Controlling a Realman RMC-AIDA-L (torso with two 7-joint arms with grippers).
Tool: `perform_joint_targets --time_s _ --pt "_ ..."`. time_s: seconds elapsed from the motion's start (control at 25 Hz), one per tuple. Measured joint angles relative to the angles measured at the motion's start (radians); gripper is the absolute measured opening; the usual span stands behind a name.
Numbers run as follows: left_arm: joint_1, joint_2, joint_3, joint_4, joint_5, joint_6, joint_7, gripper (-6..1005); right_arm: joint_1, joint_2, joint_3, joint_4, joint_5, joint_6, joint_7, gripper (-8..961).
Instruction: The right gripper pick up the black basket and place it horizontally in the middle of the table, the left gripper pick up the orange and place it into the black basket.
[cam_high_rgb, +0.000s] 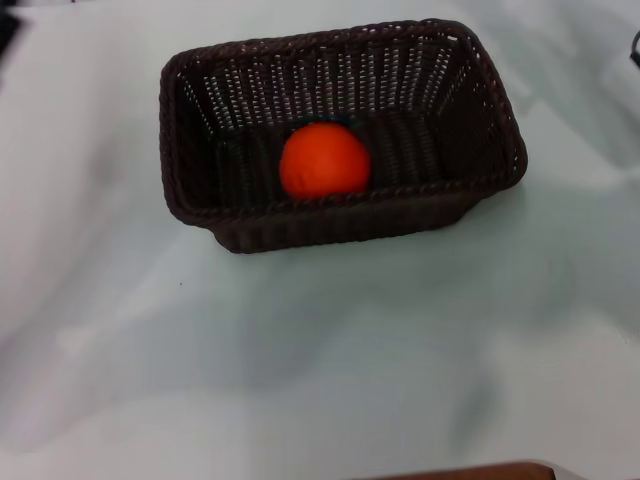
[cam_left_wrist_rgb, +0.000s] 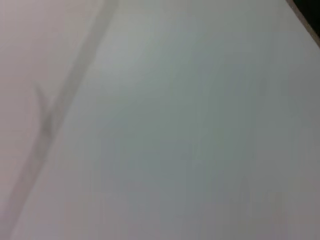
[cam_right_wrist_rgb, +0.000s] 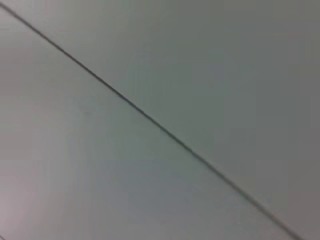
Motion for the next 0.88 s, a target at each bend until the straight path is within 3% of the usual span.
perform_joint_targets --time_s 0.08,0.24,0.48,0.68,0.88 --pt "0.04 0.001 -0.046 -0.016 -0.04 -0.023 0.002 830 0.001 0.001 0.003 0.001 0.052 0.009 -0.105 654" --pt "0.123 0.001 -0.133 -0.023 -0.112 -0.061 0.003 886 -0.003 0.004 0.008 0.017 0.172 0.041 -0.397 654" --pt "0.231 0.001 -0.14 -0.022 -0.212 -0.087 0.003 900 -0.012 0.004 0.009 0.077 0.335 0.08 -0.875 653" --pt "0.272 -0.001 -0.141 -0.011 -0.242 -0.11 0.004 900 0.006 0.004 0.01 0.152 0.444 0.092 -1.196 654" --pt "0.281 -0.003 -0.141 -0.005 -0.245 -0.129 0.004 900 0.028 0.006 0.03 0.171 0.453 0.089 -1.274 654"
